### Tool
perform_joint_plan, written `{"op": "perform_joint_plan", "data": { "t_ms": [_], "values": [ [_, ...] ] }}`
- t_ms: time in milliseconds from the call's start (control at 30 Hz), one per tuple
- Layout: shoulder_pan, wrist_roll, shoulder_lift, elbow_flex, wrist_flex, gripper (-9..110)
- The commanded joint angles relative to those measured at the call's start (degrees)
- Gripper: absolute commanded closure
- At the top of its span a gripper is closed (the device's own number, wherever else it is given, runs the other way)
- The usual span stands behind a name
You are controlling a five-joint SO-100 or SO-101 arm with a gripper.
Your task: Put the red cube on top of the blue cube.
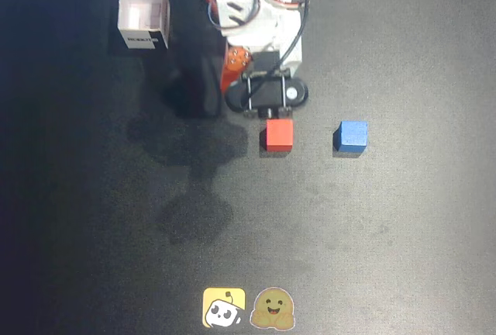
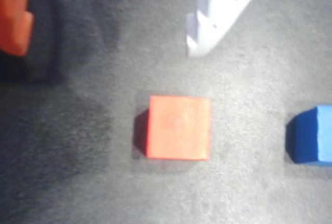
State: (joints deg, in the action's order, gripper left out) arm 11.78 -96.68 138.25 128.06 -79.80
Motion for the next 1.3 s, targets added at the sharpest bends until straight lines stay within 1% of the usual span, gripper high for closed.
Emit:
{"op": "perform_joint_plan", "data": {
  "t_ms": [0,167,667,1267],
  "values": [
    [1.0,-1.4,-1.2,-4.5,1.6,78],
    [2.3,-3.1,-4.1,-6.0,2.5,78],
    [3.7,-3.4,-9.8,-5.0,9.2,78],
    [4.7,-3.4,-10.0,6.9,20.4,78]
  ]
}}
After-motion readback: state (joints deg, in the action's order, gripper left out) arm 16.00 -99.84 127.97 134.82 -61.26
